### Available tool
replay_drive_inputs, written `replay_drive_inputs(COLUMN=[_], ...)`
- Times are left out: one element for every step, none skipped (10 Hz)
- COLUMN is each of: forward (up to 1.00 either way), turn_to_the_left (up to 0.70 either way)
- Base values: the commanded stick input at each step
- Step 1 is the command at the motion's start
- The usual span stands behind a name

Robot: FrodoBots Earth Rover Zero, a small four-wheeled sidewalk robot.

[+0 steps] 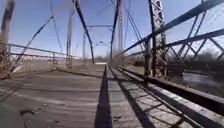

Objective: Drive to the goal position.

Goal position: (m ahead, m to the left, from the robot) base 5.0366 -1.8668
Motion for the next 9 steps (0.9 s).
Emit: replay_drive_inputs(forward=[1.0, 1.0, 1.0, 1.0, 1.0, 1.0, 1.0, 1.0, 1.0], turn_to_the_left=[0.01, 0.0, 0.0, 0.0, 0.0, 0.0, 0.0, 0.0, 0.0])
